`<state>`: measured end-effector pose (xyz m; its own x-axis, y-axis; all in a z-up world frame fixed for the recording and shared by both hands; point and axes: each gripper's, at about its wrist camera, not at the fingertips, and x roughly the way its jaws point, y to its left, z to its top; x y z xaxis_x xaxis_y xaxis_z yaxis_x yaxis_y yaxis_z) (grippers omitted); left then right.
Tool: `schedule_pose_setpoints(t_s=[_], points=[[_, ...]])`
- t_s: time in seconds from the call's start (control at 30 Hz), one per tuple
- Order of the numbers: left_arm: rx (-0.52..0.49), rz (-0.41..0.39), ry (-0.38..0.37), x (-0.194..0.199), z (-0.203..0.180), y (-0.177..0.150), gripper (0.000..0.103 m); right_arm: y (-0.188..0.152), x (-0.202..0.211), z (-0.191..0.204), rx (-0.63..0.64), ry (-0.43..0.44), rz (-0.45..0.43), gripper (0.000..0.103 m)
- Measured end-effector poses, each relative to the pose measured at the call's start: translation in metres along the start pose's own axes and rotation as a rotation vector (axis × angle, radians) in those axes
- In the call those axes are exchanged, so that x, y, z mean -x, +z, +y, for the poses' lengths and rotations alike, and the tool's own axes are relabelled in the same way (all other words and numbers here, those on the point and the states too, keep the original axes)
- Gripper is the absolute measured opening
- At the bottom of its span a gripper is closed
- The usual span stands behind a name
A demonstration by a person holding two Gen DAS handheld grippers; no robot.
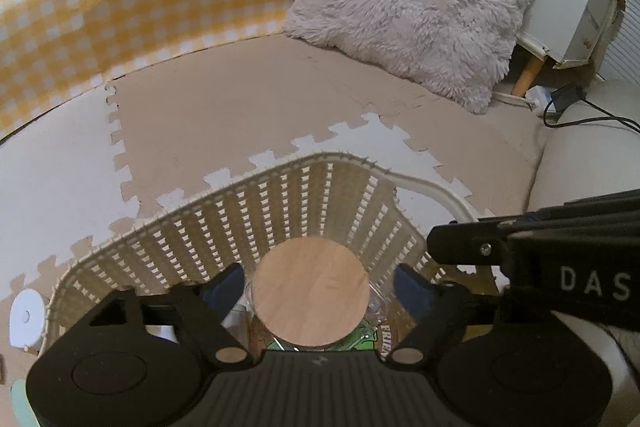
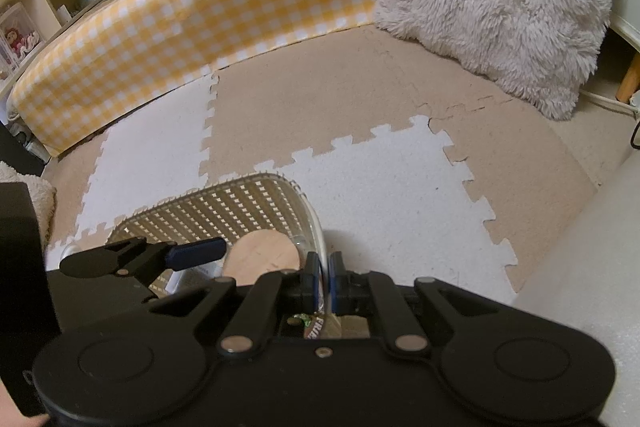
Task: Organize rigid objects
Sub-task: 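Carry the wooden lid with the left gripper and release it into the basket, then move the left gripper to the mint-green disc and grasp it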
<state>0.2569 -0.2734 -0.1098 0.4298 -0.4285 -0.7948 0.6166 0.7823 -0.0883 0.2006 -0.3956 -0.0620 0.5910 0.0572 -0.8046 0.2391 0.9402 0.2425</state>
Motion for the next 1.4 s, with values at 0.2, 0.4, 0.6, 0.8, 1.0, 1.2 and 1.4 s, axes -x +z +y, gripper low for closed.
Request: schedule_pose_setpoints(t_s=[0.2, 0.4, 0.6, 0.8, 1.0, 1.2, 1.4], points=[[0.002, 0.003, -0.002, 0.008, 0.001, -0.005, 0.086, 0.0, 0.0, 0.0, 0.0, 0.0, 0.0, 0.006], [-0.005, 0.002, -0.008, 0.018, 0.0, -0.013, 0.088, 0.0, 0.0, 0.0, 0.001, 0.0, 0.0, 0.006], [0.004, -0.025, -0.028, 0.04, 0.005, -0.022, 0.089, 0.0, 0.0, 0.0, 0.0, 0.001, 0.0, 0.006], [0.01, -0.076, -0.05, 0.072, 0.013, -0.032, 0.093, 0.0, 0.0, 0.0, 0.002, -0.001, -0.001, 0.006], [0.046, -0.14, -0.074, 0.107, 0.024, -0.048, 0.097, 0.0, -0.001, 0.002, 0.016, -0.012, -0.005, 0.005], [0.106, -0.198, -0.052, 0.132, 0.037, -0.064, 0.098, -0.001, 0.003, 0.003, 0.019, -0.016, -0.015, 0.005], [0.171, -0.264, -0.006, 0.154, 0.054, -0.081, 0.102, -0.003, 0.01, 0.007, 0.047, -0.035, -0.042, 0.005]])
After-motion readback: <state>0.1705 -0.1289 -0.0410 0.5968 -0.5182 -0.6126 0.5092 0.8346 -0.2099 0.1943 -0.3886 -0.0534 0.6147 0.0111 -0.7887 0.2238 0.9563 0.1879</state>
